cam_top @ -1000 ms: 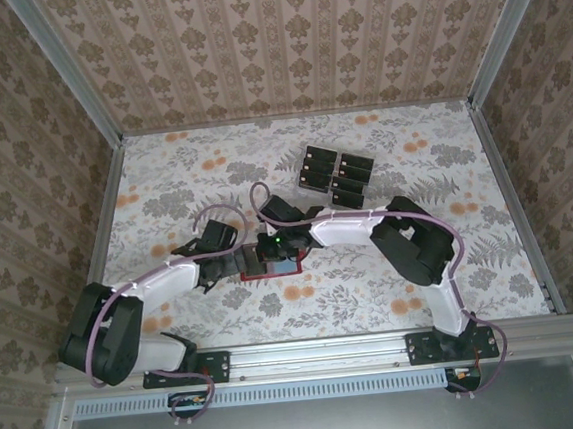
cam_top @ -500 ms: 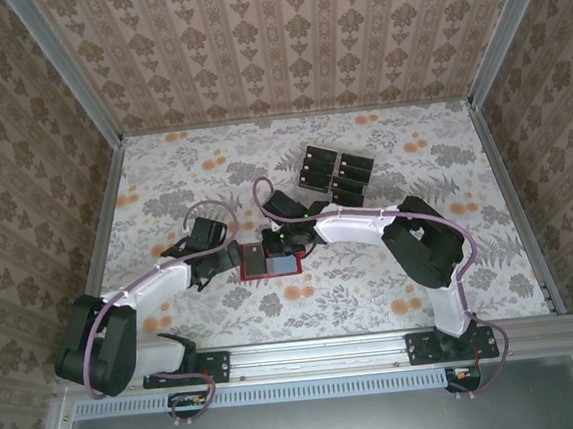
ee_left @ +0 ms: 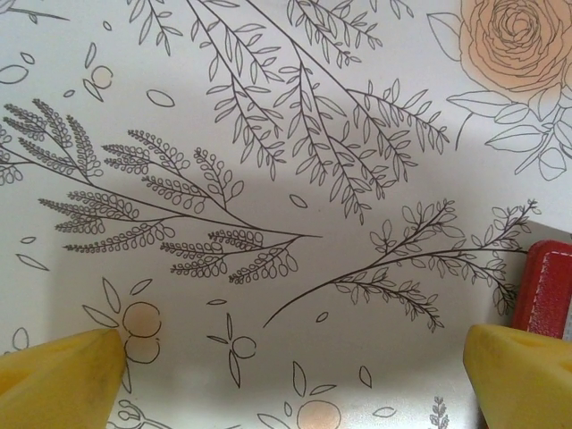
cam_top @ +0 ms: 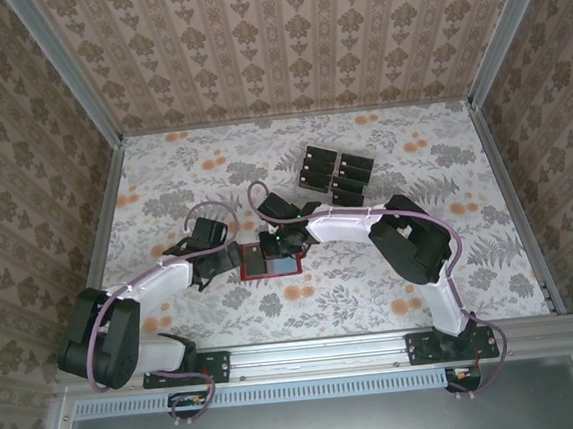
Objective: Put the credit cards into the card holder
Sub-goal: Insert the credit card into the card slot, then flip over the card slot in the card holder.
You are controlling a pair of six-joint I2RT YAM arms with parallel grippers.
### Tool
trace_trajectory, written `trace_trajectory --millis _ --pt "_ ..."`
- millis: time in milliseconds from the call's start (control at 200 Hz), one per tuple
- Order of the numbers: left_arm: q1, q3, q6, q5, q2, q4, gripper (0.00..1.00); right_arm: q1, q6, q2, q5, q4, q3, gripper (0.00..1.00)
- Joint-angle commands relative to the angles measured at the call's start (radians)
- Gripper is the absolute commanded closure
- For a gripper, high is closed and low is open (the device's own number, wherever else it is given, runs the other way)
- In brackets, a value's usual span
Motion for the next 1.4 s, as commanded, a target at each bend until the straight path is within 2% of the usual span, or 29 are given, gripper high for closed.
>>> trace_trajectory --millis 0,360,555,645,775,845,1085,1125,1395 --pt "0.005 -0.018 0.015 0.016 0.018 0.013 0.0 0.012 -0.007 0.032 -0.01 -0.025 0.034 0.95" --pt "-0.001 -0.023 0.012 0.026 0.03 0.028 0.0 0.017 0.009 0.039 -0.038 -0.01 0.046 0.95" --pt "-0.001 -0.008 0.02 0.028 0.021 0.012 0.0 0.011 -0.001 -0.055 -0.035 0.022 0.005 0.93" --pt "-0.002 0.011 0.034 0.02 0.001 -0.015 0.0 0.003 -0.022 -0.12 -0.018 0.016 -0.025 0.87" --pt "-0.001 0.02 0.053 0.023 -0.048 -0.039 0.0 -0.013 -0.081 -0.177 0.01 -0.038 -0.05 0.72" --pt "-0.001 0.01 0.055 0.047 -0.076 -0.025 0.0 -0.021 -0.114 -0.181 0.024 -0.068 -0.051 0.66" --pt "-0.011 0.018 0.041 0.082 -0.096 -0.036 0.0 -0.027 -0.19 -0.11 0.034 -0.127 0.003 0.63" --pt "-0.046 0.023 0.038 0.078 -0.093 -0.041 0.0 -0.028 -0.199 -0.098 0.039 -0.134 0.011 0.63" --pt "-0.091 0.05 0.018 0.055 -0.073 -0.052 0.0 -0.035 -0.249 -0.057 0.084 -0.162 0.024 0.58"
